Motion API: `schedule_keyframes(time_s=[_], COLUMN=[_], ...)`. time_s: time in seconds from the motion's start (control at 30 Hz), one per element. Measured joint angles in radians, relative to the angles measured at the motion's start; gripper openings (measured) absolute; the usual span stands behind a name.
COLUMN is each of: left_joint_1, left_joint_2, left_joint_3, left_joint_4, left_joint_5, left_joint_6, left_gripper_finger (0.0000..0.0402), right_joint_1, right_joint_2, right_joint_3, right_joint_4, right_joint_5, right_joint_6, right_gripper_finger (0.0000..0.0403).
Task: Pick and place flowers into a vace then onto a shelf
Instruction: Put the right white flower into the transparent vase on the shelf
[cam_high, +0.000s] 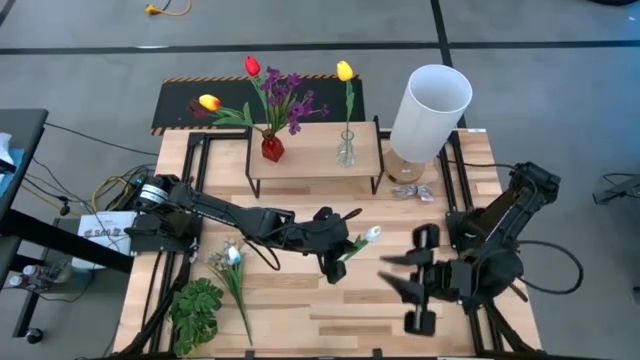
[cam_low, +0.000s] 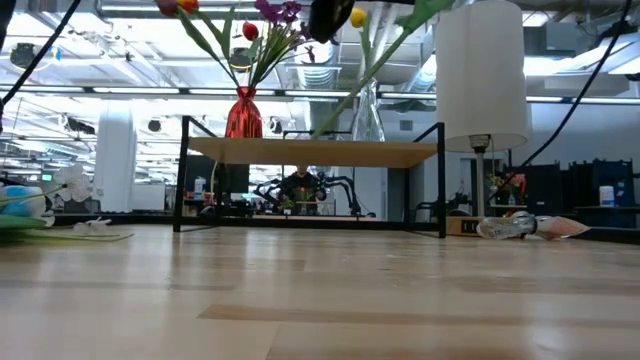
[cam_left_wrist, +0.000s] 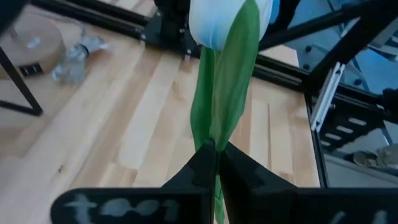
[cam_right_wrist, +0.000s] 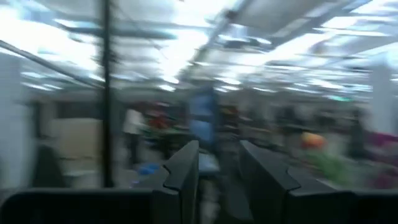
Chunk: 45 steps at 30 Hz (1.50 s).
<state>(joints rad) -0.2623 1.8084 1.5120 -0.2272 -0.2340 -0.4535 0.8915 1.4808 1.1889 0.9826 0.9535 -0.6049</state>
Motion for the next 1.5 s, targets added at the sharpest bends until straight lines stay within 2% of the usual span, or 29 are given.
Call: schedule_keyframes(time_s=[0.07, 0.27, 0.5, 0.77, 0.83, 1.07, 1.23, 1.5], left_joint_1=[0.0, 0.0, -0.001, -0.013, -0.019, -0.032, -0.034, -0.033], left_joint_2=[0.0, 0.0, 0.0, 0.0, 0.0, 0.0, 0.0, 0.0], left_joint_3=[0.0, 0.0, 0.0, 0.0, 0.0, 0.0, 0.0, 0.0], left_joint_4=[0.011, 0.011, 0.014, 0.018, 0.018, 0.018, 0.013, -0.078], left_joint_5=[-0.011, -0.035, -0.047, -0.069, -0.079, -0.149, -0.174, -0.226], left_joint_6=[0.005, 0.021, 0.024, 0.024, 0.024, 0.023, 0.022, 0.022], left_gripper_finger=[0.0, 0.0, 0.0, 0.0, 0.0, 0.0, 0.0, 0.0], right_joint_1=[0.013, 0.034, 0.002, -0.076, -0.102, -0.191, -0.175, -0.132], right_joint_2=[0.009, 0.011, 0.012, 0.007, -0.008, -0.046, -0.004, 0.014], right_joint_3=[0.0, 0.0, 0.0, 0.0, 0.0, 0.0, -0.009, -0.226], right_joint_4=[0.076, 0.288, 0.384, 0.584, 0.578, 0.578, 0.588, 0.586], right_joint_5=[0.099, 0.282, 0.371, 0.389, 0.386, 0.384, 0.386, 0.436], right_joint_6=[-0.099, -0.322, -0.475, -0.721, -0.748, -0.753, -0.717, -0.328], right_gripper_finger=[0.0096, 0.0056, 0.0004, 0.0001, 0.0003, 0.0001, 0.0, 0.0])
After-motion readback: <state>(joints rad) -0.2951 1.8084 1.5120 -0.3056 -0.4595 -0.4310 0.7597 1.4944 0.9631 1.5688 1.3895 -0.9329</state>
